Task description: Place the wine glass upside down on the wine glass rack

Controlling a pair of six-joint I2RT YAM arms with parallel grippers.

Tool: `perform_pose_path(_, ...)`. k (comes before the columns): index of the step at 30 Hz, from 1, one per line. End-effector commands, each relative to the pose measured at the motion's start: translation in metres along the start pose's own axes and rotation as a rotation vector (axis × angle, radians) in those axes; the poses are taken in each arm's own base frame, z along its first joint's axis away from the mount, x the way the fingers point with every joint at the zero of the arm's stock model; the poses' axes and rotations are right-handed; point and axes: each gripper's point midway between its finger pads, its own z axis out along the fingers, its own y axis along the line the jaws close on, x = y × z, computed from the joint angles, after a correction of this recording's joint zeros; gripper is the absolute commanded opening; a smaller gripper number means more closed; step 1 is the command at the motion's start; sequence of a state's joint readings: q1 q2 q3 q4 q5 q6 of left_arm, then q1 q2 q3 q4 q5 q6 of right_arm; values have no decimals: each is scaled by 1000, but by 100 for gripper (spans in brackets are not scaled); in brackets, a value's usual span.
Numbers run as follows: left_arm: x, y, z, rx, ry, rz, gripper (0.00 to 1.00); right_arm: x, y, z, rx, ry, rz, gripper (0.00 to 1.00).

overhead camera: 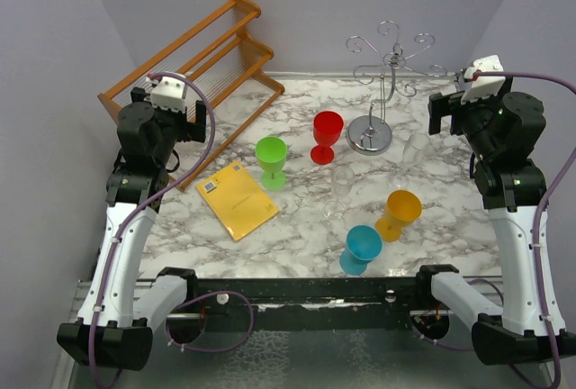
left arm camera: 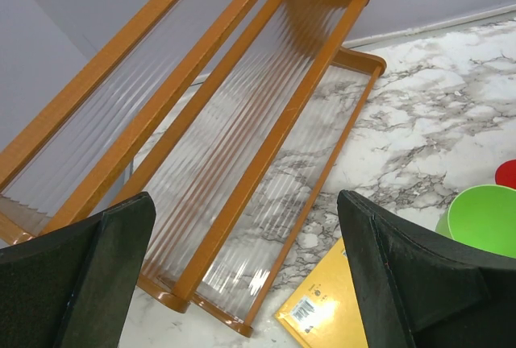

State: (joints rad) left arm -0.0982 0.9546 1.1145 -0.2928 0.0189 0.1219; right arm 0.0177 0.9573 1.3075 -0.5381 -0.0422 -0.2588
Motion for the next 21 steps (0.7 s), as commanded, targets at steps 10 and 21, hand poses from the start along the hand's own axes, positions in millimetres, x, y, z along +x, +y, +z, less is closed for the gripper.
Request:
perform_pose_path(10,-13,3,-4,-7,-42,-15,99,-2,-4,3,8,-13,-26,100)
perform_pose_path(21,-16,-7,-4,61,-37,-7,99,-21,25,5,-183,-69,-80,100)
